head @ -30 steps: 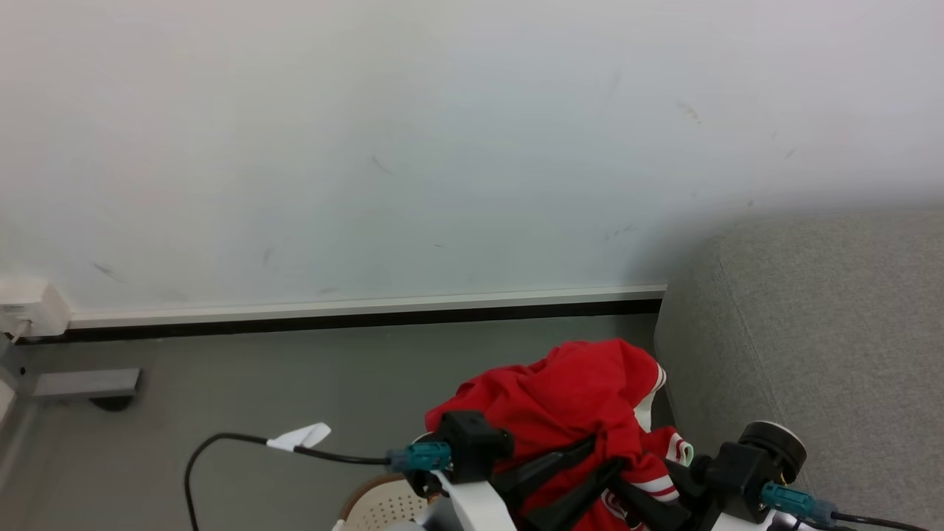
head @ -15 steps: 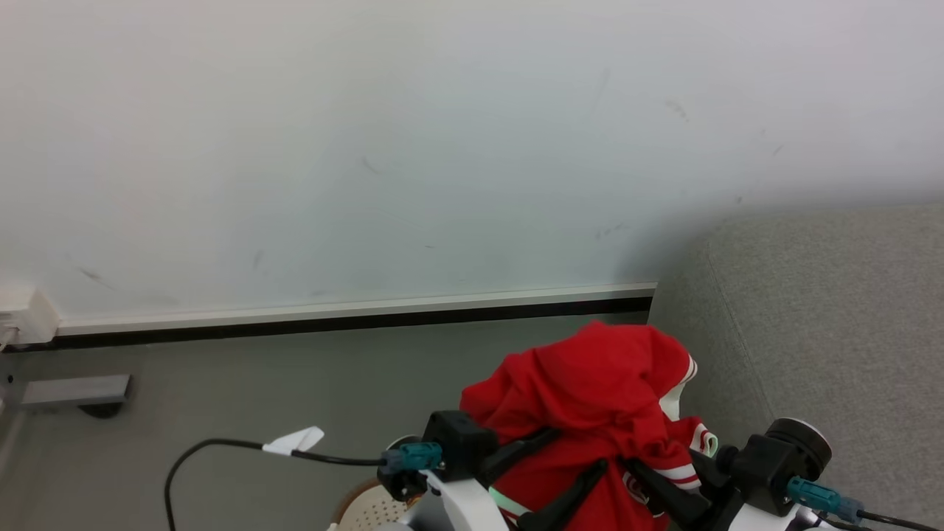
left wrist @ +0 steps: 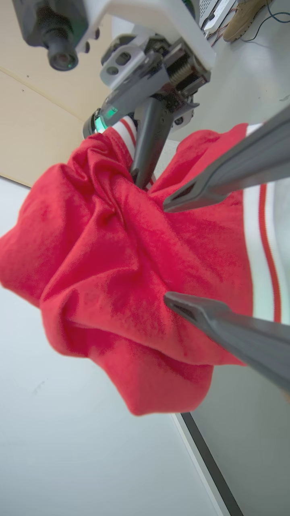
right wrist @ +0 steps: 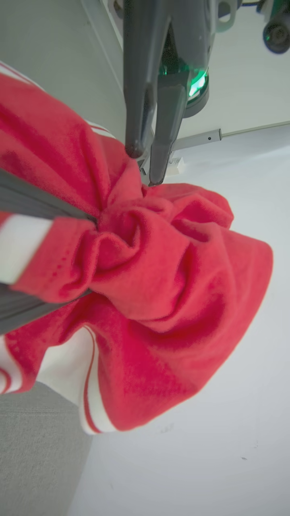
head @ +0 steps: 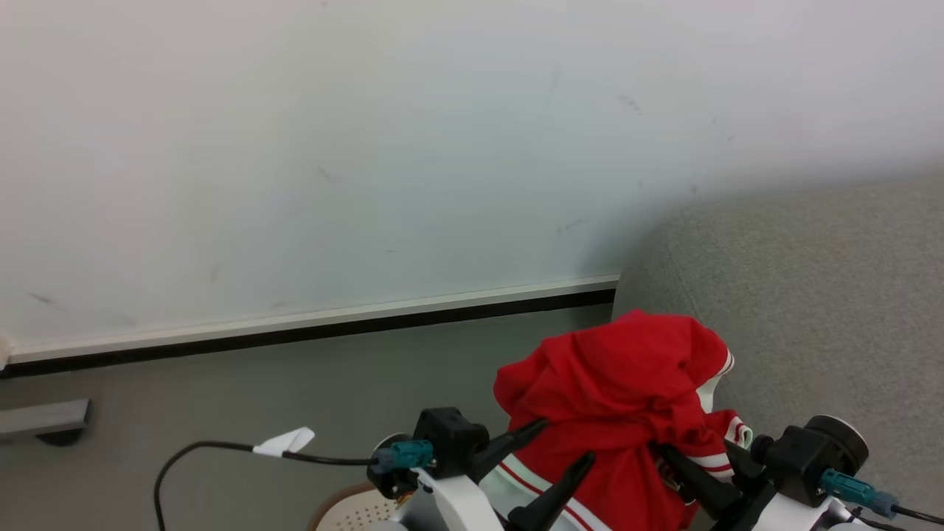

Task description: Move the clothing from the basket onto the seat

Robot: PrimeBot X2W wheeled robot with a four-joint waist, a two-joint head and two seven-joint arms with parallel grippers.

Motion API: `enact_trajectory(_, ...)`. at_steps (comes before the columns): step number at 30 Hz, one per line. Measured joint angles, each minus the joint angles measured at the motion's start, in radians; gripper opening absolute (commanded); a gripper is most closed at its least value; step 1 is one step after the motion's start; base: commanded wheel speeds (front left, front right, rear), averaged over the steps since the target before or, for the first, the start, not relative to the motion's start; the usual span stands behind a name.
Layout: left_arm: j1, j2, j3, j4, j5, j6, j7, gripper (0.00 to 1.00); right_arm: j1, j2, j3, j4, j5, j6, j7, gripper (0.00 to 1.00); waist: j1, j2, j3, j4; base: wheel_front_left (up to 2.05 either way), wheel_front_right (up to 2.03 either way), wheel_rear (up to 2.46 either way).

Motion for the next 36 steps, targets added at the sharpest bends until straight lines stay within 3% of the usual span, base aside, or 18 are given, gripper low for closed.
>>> enact_trajectory(36, -0.025, 0.011, -0.006, 0.0, -0.003, 0.008, -0.008, 1.0, 0.053, -0.023, -0.118, -0.036, -0.039, 0.0, 0.009, 0.0, 0.0, 0.0, 0.03, -0.262, 0.0, 0.0, 0.0)
